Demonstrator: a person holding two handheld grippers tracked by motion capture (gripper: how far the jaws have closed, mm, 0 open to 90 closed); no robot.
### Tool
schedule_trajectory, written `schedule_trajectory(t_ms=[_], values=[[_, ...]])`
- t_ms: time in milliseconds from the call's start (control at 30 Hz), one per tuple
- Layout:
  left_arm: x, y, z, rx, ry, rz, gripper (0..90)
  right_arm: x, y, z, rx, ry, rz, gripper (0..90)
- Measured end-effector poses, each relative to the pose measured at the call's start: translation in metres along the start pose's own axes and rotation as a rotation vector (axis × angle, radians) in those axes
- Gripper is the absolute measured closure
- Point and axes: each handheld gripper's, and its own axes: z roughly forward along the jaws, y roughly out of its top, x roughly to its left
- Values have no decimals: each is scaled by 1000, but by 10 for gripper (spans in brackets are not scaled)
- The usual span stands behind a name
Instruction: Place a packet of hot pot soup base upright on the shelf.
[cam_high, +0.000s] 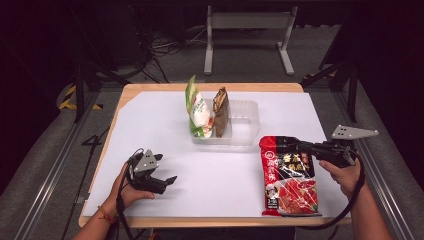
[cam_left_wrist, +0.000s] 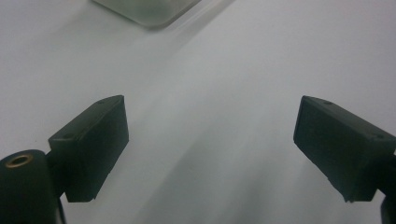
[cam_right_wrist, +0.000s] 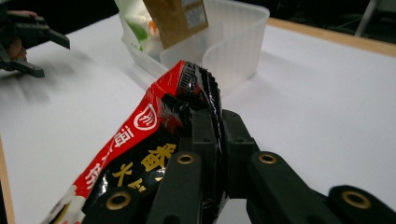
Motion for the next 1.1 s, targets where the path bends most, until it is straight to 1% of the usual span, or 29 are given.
schedule_trajectory(t_ms=[100,133,200,233,267,367,433,467,567,600,633,667,767,833,933,1000,1100], values=[[2,0,-2,-8,8,-9,104,7,8,-8,-45,-20,-6,864],[3,0,-2,-9,10,-15,102,9,10,-10,-57,-25,1,864],[4,-1,-4,-15,16,-21,100,14,16,-16,-90,-58,-10,865],[5,-1,-4,-15,16,-22,100,16,17,-18,-96,-63,-17,865],[6,-1,-5,-20,19,-25,99,18,19,-20,-115,-72,-20,866],[7,-1,-6,-24,18,-33,99,21,21,-22,-126,-79,-19,866],[8,-1,-6,-28,19,-34,99,25,24,-24,-147,-99,-17,866],[8,-1,-5,-28,19,-33,99,26,26,-25,-152,-103,-29,866],[10,-1,-5,-25,14,-38,99,32,30,-28,-180,-120,-39,866],[10,-1,-5,-25,14,-38,99,32,30,-28,-180,-120,-39,866],[11,-1,-4,-28,14,-39,99,34,31,-29,-186,-129,-38,866],[11,-1,-4,-29,14,-39,99,35,33,-29,-194,-137,-49,866],[13,-1,-4,-30,8,-41,99,38,37,-30,-209,-157,-50,866],[13,-1,-4,-28,8,-42,99,41,40,-30,-212,-174,-60,866],[12,-1,-4,-26,14,-42,99,45,45,-28,-215,-190,-79,867],[11,0,-6,-28,16,-40,99,48,48,-26,-227,-191,-79,867],[9,1,-7,-35,22,-35,99,52,53,-25,-238,-212,-91,868]])
